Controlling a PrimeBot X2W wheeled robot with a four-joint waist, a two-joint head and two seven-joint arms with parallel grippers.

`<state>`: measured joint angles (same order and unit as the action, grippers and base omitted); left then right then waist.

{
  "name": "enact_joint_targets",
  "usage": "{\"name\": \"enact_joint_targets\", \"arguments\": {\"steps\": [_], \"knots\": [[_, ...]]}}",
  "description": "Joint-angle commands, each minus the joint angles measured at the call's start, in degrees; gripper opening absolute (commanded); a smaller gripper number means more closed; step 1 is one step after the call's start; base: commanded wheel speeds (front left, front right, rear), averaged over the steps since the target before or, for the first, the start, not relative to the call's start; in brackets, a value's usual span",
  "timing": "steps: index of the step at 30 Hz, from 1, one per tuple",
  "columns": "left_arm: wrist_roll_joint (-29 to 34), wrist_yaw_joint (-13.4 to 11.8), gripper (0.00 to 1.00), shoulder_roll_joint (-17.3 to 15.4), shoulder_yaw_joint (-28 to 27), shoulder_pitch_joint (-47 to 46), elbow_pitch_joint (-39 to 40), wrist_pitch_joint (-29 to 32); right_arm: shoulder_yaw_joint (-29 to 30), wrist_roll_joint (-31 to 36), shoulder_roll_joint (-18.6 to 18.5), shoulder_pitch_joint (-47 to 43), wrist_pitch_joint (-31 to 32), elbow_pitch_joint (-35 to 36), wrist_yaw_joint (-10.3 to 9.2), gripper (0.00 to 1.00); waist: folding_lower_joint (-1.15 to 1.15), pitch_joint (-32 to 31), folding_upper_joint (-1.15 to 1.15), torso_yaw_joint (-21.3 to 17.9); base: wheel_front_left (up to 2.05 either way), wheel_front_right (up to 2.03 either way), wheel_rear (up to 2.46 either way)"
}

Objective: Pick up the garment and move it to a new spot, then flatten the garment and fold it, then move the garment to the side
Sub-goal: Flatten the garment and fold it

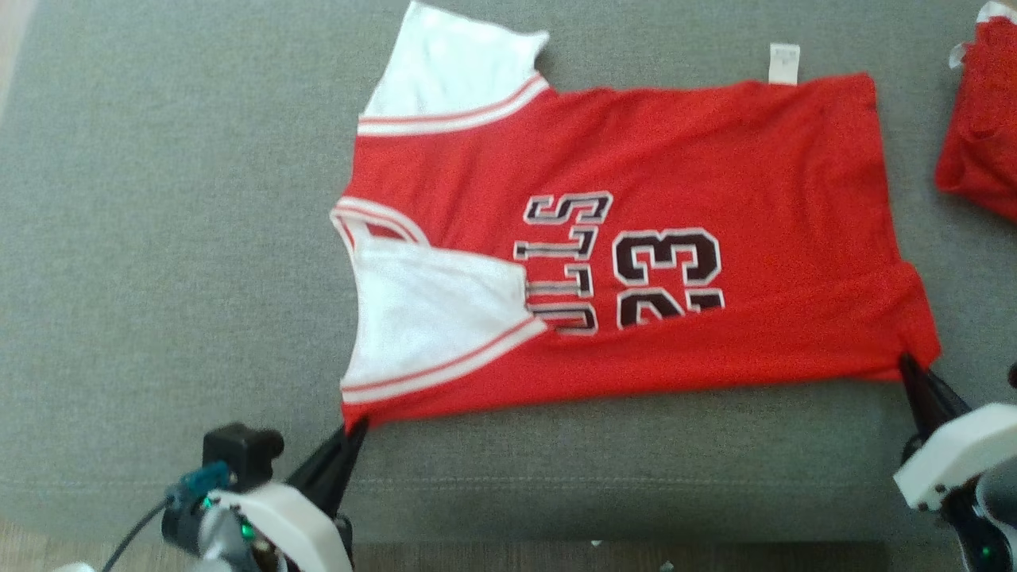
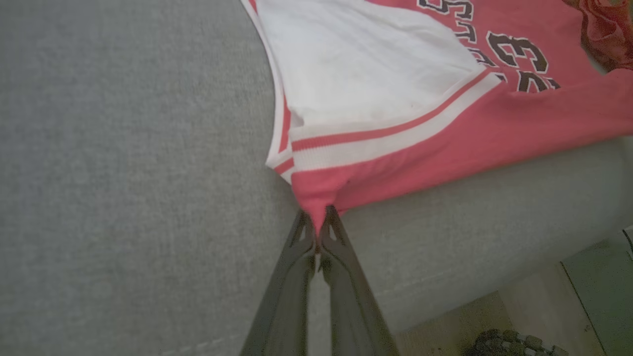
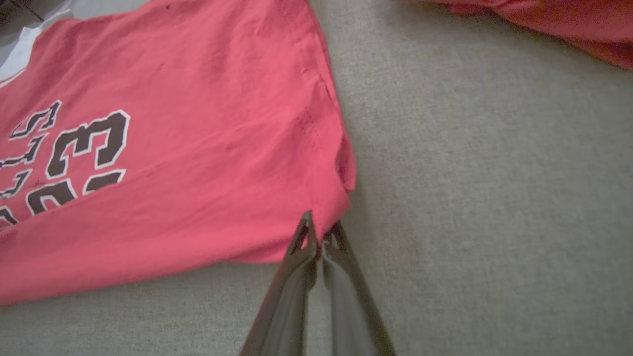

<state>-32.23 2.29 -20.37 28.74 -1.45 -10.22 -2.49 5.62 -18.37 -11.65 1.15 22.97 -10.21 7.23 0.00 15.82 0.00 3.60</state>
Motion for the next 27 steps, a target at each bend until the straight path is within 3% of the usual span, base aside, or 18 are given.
{"name": "enact_joint_targets", "arguments": {"steps": [1, 2, 3, 4, 5, 12, 18, 21, 27], "knots": [[-0.47, -0.5, 0.0, -1.76, -2.08, -0.19, 1.61, 0.32, -0.03, -0.1, -0.83, -0.3, 0.14, 2.46, 0.25, 0.0, 0.0, -0.33, 0.0, -0.12, 0.0, 0.0, 0.0], [-0.87, -0.82, 0.0, -1.94, -2.1, 0.44, 2.21, 1.12, 0.45, 0.1, -0.46, -0.87, 0.59, 3.09, 0.25, 0.44, 0.0, -0.62, 0.0, -0.21, 0.0, 0.0, 0.0], [-1.21, -1.25, 0.21, -2.09, -2.18, 0.96, 2.7, 1.89, 0.83, 0.56, -0.14, -1.37, 1.17, 3.51, 0.25, 1.0, 0.0, -0.92, 0.0, -0.3, 0.0, 0.0, 0.0], [-1.42, -1.7, 0.7, -2.27, -2.21, 1.36, 3.14, 2.69, 1.3, 1.17, 0.21, -1.72, 1.53, 3.94, 0.25, 1.0, 0.0, -1.14, 0.0, -0.39, 0.0, 0.0, 0.0], [-1.46, -2.24, 1.0, -2.51, -2.3, 1.51, 3.61, 3.45, 1.67, 1.75, 0.6, -1.93, 1.79, 4.37, 0.25, 1.0, 0.0, -1.36, 0.0, -0.47, 0.0, 0.0, 0.0], [-1.58, -4.57, 1.0, -7.55, -4.82, -0.58, 12.02, 9.98, 2.71, 4.16, 1.56, -1.57, 3.34, 10.99, 0.25, 1.0, 0.0, -1.67, 0.0, -1.31, 0.0, 0.0, 0.0], [-1.5, -4.16, 1.0, -10.87, -8.96, -15.96, 21.8, 16.1, 1.18, 4.8, 2.78, 2.34, 1.74, 16.47, 0.25, 1.0, 0.0, 2.4, 0.0, -1.27, 0.0, 0.0, 0.0], [-4.28, -2.04, 1.0, -9.92, -9.21, -26.14, 19.32, 20.79, -1.44, 4.16, 3.16, 5.02, 1.81, 16.92, 0.25, 1.0, 0.0, 5.2, 0.0, -2.05, 0.0, 0.0, 0.0], [-8.07, 2.1, 1.0, -7.98, -7.98, -46.25, 3.8, 29.73, -5.65, 5.05, 2.66, 10.55, 1.38, 17.17, 0.25, 1.0, 0.0, 11.59, 0.0, -4.72, 0.0, 0.0, 0.0]]}}
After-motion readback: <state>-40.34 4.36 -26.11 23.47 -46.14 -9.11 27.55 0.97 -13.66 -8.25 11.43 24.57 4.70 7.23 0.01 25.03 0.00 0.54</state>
